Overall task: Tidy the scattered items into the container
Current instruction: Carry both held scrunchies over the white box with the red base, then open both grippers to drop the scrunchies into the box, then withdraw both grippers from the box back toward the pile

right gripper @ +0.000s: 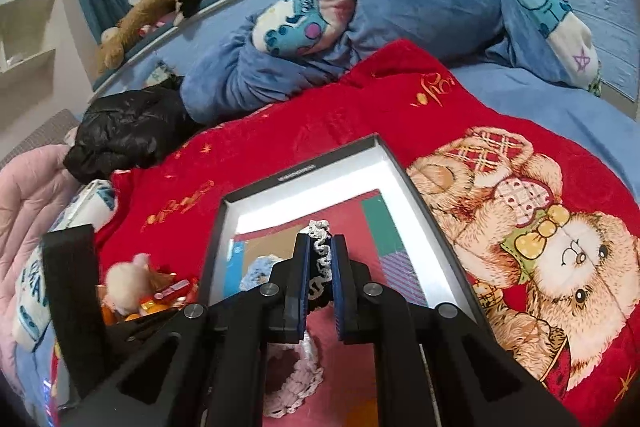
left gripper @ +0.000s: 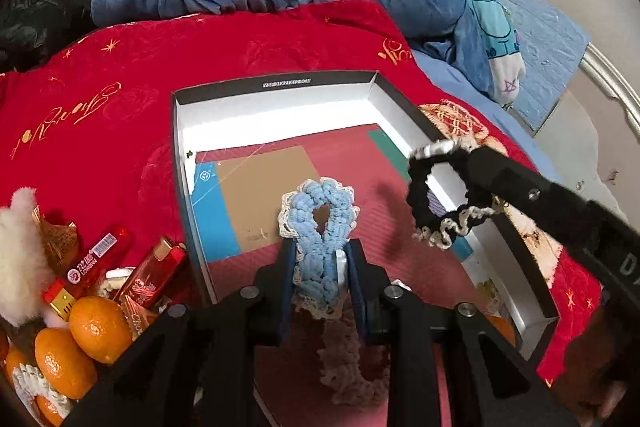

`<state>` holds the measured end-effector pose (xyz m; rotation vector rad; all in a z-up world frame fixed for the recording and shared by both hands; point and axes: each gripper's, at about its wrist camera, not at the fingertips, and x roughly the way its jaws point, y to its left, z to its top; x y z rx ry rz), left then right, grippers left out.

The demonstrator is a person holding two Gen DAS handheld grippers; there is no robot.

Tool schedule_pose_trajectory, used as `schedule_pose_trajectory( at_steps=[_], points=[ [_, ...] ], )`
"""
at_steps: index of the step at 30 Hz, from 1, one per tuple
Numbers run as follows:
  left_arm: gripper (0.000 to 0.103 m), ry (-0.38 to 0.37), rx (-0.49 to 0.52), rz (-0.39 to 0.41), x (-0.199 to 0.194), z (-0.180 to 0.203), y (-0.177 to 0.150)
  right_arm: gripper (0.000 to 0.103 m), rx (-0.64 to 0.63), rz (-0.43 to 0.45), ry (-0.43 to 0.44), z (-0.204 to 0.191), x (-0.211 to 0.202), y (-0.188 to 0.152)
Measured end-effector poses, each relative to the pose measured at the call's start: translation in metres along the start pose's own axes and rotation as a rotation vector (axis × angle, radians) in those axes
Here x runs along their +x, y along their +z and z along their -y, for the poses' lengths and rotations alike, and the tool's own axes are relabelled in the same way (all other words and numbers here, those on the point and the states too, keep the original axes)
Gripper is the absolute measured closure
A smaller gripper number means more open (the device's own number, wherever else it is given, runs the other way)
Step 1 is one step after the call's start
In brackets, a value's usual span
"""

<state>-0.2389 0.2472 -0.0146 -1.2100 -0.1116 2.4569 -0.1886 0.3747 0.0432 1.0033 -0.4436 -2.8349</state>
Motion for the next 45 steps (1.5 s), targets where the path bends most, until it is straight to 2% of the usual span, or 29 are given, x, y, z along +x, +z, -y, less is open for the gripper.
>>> schedule_pose_trajectory(
  at_steps=[4,11,15,17,18,19,20,21,22,23,24,25,30,36,40,45],
  points=[
    [0.078,0.003,-0.005,-0.014,0.005,-0.002,0.003,0.091,0.012,-0.022,-0.022,0.007,0.011,-0.005],
    [0.077,0.003,0.000,-0.019,0.007,0.000,0.003,0.089,0.019,-0.005,-0.032,0.011,0.012,-0.010],
    [0.068,0.014,0.011,-0.014,0.007,0.002,0.003,0.088,0.056,-0.006,0.004,0.013,0.010,-0.011],
    [0.054,0.005,0.030,-0.010,0.005,0.004,0.003,0.082,0.067,0.006,0.004,0.013,0.007,-0.010],
    [0.050,0.006,0.037,-0.004,0.003,0.004,0.004,0.071,0.074,0.018,0.005,0.014,0.004,-0.009],
    [0.040,0.011,0.041,0.005,0.001,0.005,0.004,0.062,0.078,0.027,0.004,0.015,0.002,-0.008],
    [0.025,0.014,0.043,0.013,-0.001,0.006,0.005,0.058,0.083,0.036,0.002,0.016,-0.001,-0.007],
    [0.020,0.009,0.047,0.021,-0.003,0.006,0.006,0.050,0.087,0.047,-0.006,0.017,-0.004,-0.007],
    [0.010,0.000,0.057,0.028,-0.006,0.008,0.007,0.037,0.090,0.062,-0.015,0.018,-0.007,-0.006],
    [0.001,0.001,0.063,0.030,-0.008,0.009,0.007,0.030,0.091,0.081,-0.027,0.019,-0.011,-0.005],
    [0.000,0.008,0.073,0.038,-0.011,0.011,0.008,0.012,0.097,0.104,-0.043,0.021,-0.017,-0.004],
    [0.000,0.018,0.086,0.049,-0.014,0.013,0.009,0.000,0.103,0.117,-0.052,0.022,-0.020,-0.004],
    [0.000,0.045,0.126,0.074,-0.024,0.017,0.008,0.000,0.069,0.150,-0.099,0.019,-0.036,0.000],
    [0.000,0.075,0.172,0.089,-0.039,0.020,0.005,0.000,0.074,0.148,-0.120,0.013,-0.041,-0.005],
    [0.000,0.147,0.268,0.129,-0.053,0.027,-0.001,0.000,0.063,0.156,-0.114,0.005,-0.046,-0.009],
    [0.000,0.180,0.269,0.163,-0.077,0.027,0.000,0.000,0.039,0.174,-0.090,-0.012,-0.054,-0.010]
  ],
)
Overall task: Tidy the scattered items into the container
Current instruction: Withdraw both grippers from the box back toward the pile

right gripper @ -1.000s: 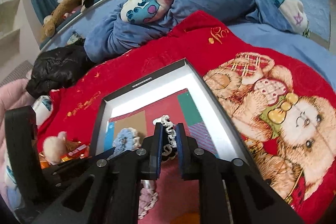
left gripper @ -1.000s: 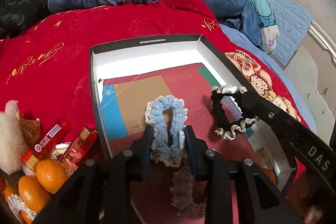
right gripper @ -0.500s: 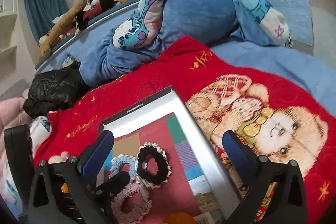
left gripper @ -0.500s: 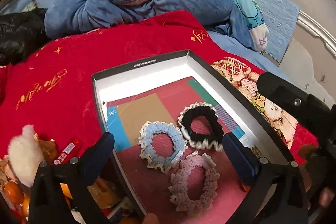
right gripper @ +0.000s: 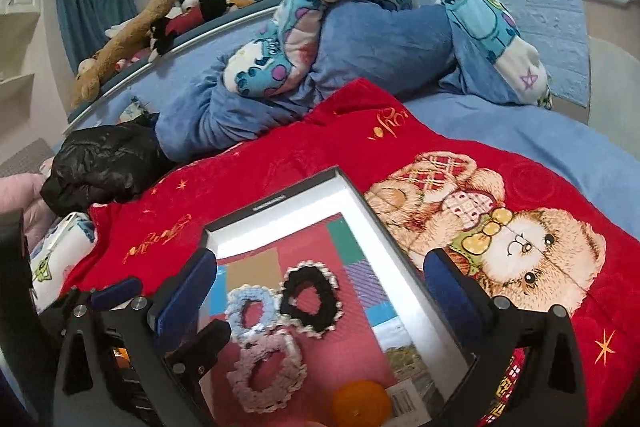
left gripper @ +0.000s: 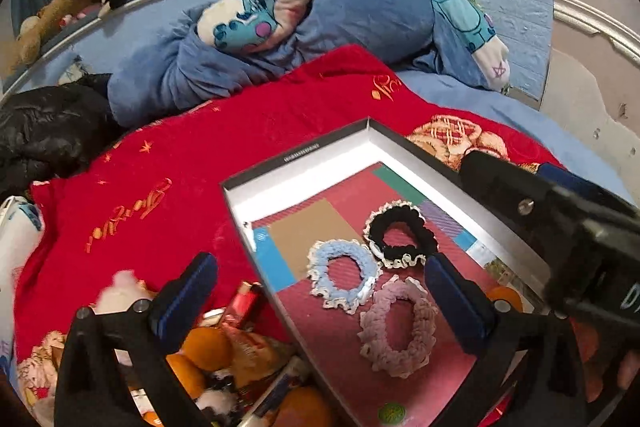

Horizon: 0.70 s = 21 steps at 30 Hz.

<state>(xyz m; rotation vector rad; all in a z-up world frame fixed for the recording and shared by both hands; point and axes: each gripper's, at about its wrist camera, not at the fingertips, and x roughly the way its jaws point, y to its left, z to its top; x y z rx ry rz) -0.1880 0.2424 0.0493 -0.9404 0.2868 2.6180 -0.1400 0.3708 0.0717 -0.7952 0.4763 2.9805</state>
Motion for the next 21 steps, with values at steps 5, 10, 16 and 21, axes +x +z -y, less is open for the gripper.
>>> schedule_pose_trajectory(
  at_steps=[5,10,16,21],
  points=[
    [0.000,0.017,-0.025,-0.004,-0.026,-0.014,-0.002,0.000,0.031,0.006,0.082,-0.013,-0.005,-0.006],
    [0.000,0.060,-0.005,0.015,-0.063,-0.027,-0.018,0.000,-0.004,-0.010,0.120,-0.041,-0.011,-0.017],
    [0.000,0.134,-0.007,0.019,-0.099,-0.053,-0.054,0.000,-0.009,-0.001,0.170,-0.071,-0.025,-0.028],
    [0.000,0.168,-0.116,-0.004,-0.124,-0.098,-0.088,0.000,-0.008,0.005,0.186,-0.094,-0.033,-0.044]
  ],
)
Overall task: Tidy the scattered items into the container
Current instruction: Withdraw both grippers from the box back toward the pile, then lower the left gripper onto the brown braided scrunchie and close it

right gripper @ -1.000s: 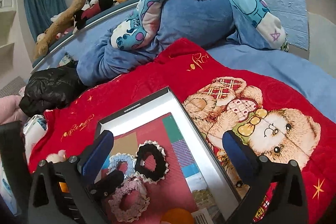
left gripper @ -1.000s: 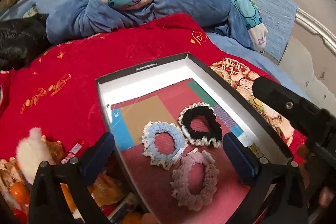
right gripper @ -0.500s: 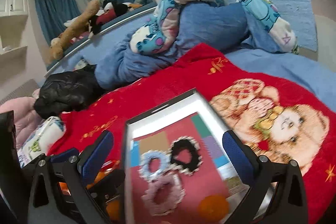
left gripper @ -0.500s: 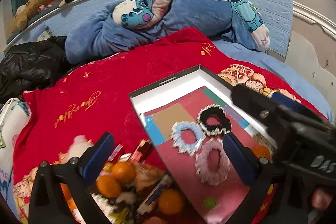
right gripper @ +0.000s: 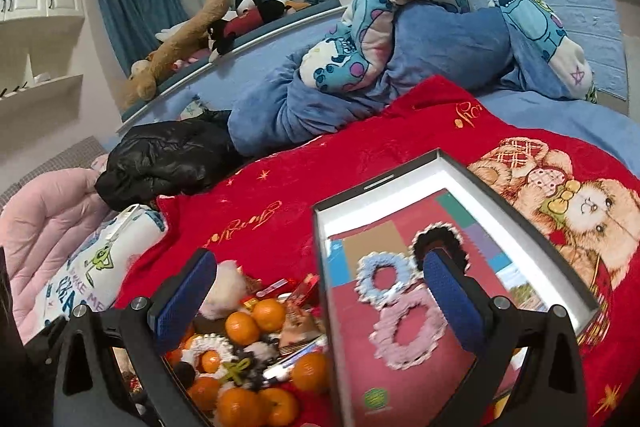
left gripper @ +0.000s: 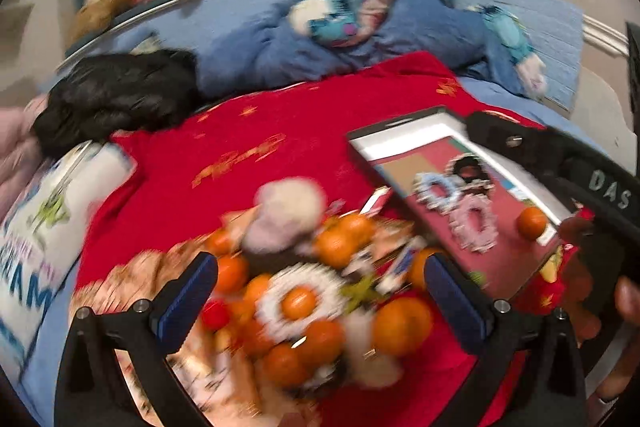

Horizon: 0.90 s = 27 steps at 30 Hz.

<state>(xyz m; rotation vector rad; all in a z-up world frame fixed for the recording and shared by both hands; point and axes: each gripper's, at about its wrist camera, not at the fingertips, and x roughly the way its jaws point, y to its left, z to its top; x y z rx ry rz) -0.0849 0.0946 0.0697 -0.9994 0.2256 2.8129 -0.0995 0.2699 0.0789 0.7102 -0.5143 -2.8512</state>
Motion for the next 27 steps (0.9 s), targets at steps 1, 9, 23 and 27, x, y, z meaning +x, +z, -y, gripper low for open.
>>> schedule_pose_trajectory(
  at_steps=[1,9,23,27],
  points=[
    [0.000,0.010,-0.004,-0.004,-0.002,-0.008,-0.005,0.000,-0.005,-0.010,0.011,-0.004,0.001,-0.003],
    [0.000,0.024,-0.119,0.018,-0.023,-0.072,-0.037,0.000,-0.065,-0.076,0.098,-0.043,0.010,-0.025],
    [0.000,-0.054,-0.231,0.009,-0.020,-0.135,-0.074,0.000,-0.102,-0.120,0.091,-0.059,0.014,-0.059],
    [0.000,-0.021,-0.226,0.014,-0.025,-0.152,-0.080,0.000,-0.116,-0.115,0.088,-0.066,0.013,-0.063]
  ],
)
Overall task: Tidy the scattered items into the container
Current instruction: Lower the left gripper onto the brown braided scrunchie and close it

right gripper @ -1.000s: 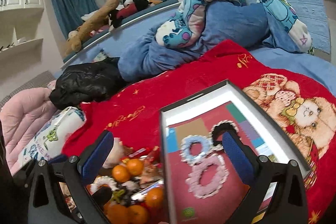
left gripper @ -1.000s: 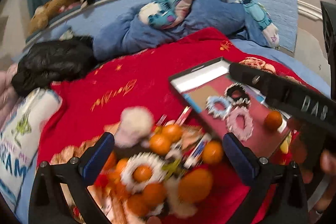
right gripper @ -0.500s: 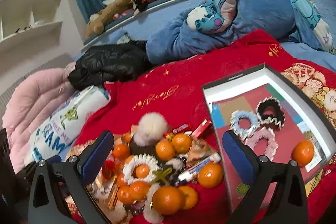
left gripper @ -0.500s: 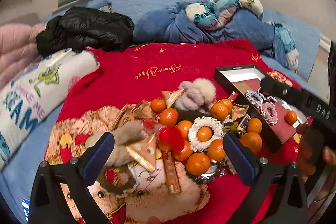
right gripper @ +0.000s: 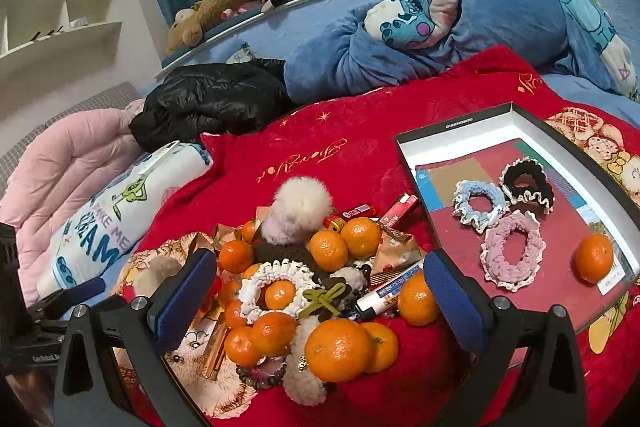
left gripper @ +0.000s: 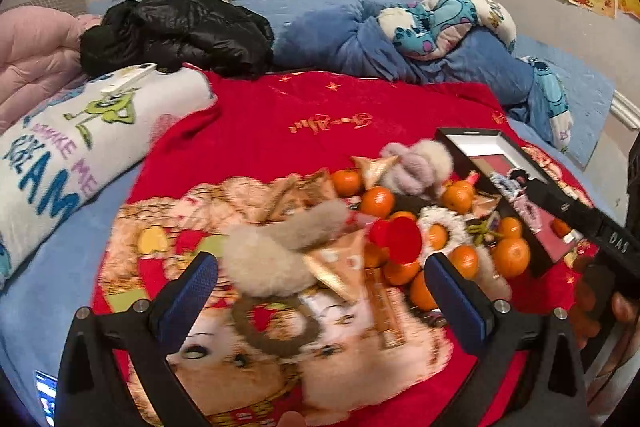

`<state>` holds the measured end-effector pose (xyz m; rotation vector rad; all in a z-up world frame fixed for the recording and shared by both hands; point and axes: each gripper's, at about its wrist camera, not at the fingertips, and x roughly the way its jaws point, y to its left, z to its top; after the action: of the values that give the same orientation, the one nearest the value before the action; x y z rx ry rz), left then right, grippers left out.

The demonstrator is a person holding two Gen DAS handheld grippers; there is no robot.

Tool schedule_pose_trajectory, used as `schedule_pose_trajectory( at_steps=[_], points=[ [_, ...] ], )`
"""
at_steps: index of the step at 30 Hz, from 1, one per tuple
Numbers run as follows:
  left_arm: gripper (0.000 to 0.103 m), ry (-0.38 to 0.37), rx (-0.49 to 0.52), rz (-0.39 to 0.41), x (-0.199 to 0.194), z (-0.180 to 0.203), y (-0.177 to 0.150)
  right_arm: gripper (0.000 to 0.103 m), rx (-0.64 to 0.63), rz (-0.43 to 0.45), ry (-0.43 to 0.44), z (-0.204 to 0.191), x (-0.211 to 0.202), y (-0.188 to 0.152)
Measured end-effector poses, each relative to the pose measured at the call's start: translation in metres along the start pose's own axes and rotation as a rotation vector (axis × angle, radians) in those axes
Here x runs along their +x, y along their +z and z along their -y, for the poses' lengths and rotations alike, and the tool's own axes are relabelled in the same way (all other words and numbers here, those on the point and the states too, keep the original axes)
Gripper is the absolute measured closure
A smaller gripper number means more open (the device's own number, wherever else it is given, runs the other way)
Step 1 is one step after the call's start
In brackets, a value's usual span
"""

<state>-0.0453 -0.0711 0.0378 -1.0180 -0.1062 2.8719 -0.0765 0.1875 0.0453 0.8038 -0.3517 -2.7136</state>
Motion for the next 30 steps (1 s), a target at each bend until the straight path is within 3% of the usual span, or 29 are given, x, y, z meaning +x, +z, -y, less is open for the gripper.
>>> schedule_pose_trajectory(
  at_steps=[6,10,14,22,30],
  points=[
    [0.000,-0.006,-0.056,-0.014,0.001,-0.038,-0.008,0.000,-0.020,-0.021,0.017,-0.012,0.005,-0.007],
    [0.000,0.051,-0.051,-0.039,0.005,-0.054,-0.017,0.000,-0.074,-0.037,-0.004,-0.024,0.012,-0.011],
    [0.000,0.047,-0.065,-0.071,0.011,-0.066,-0.028,0.000,-0.068,-0.047,0.012,-0.028,0.015,-0.012],
    [0.000,0.054,-0.050,-0.149,0.040,-0.067,-0.042,0.000,-0.054,-0.033,0.019,-0.029,0.011,-0.009],
    [0.002,0.121,-0.033,-0.237,0.076,-0.055,-0.050,0.000,-0.041,-0.035,0.000,-0.019,0.008,-0.007]
  ],
)
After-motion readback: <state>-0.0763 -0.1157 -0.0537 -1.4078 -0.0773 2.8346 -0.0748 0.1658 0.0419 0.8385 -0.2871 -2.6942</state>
